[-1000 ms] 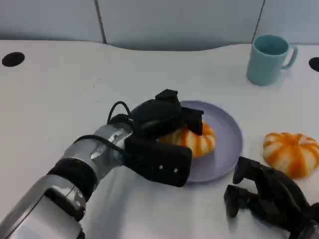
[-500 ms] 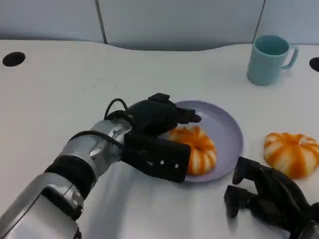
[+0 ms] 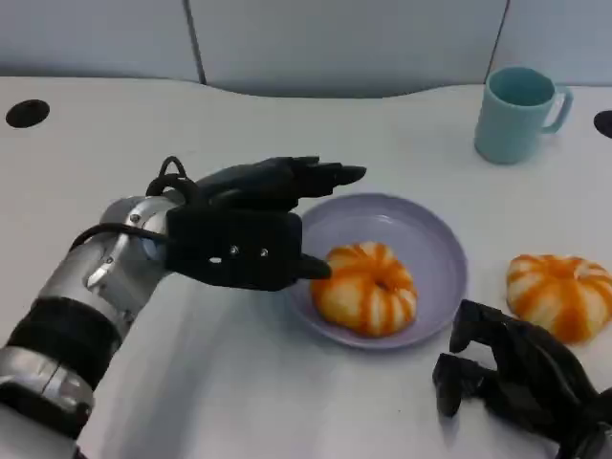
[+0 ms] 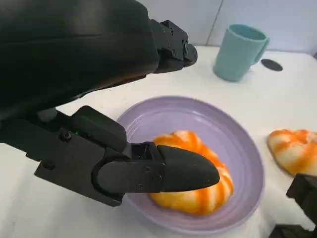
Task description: Grasp the bread from the table and place it into the plate.
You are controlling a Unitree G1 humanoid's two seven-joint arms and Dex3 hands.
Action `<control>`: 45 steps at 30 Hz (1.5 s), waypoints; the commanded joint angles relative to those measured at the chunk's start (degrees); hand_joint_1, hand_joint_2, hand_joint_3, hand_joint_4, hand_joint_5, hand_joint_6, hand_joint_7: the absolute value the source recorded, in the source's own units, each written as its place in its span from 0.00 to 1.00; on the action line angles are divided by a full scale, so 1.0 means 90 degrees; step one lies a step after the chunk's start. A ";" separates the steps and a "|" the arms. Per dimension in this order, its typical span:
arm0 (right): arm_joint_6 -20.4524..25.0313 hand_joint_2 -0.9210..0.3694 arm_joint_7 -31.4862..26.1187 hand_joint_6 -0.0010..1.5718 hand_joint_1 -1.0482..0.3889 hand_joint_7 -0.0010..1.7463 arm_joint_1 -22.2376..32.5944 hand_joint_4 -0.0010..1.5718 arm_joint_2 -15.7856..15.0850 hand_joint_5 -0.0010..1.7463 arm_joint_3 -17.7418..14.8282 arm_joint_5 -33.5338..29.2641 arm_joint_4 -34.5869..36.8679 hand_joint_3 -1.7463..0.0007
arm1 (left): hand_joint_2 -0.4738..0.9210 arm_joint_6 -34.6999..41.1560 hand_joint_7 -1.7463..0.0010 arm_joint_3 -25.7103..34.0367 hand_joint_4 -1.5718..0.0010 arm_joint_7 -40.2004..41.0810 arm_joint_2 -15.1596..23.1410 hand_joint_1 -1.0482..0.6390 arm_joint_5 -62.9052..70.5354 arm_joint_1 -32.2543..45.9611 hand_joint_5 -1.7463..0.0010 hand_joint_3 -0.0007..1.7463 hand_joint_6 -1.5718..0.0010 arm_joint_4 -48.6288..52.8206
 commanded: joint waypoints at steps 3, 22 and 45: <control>0.0152 0.00 -0.0137 0.44 0.36 0.88 0.0127 0.48 -0.0107 1.00 -0.0056 -0.0071 0.0123 0.82 | 1.00 -0.0837 0.92 0.1178 0.84 0.0435 -0.0222 0.05 -0.1477 0.0939 0.91 0.25 0.83 -0.0436; 0.0141 0.00 -0.0087 0.44 0.37 0.89 0.0032 0.47 -0.0153 1.00 -0.0068 -0.0064 0.0266 0.82 | 1.00 0.1979 0.44 0.2861 0.59 -0.0093 -0.1456 0.25 -0.6093 0.4145 0.21 0.14 0.57 -0.3872; 0.0348 0.00 0.0055 0.45 0.37 0.88 -0.0078 0.49 -0.0176 1.00 -0.0177 0.0080 0.0387 0.84 | 1.00 0.2418 0.00 0.3273 0.47 -0.0369 -0.1911 0.33 -0.6610 0.6818 0.00 0.20 0.67 -0.5060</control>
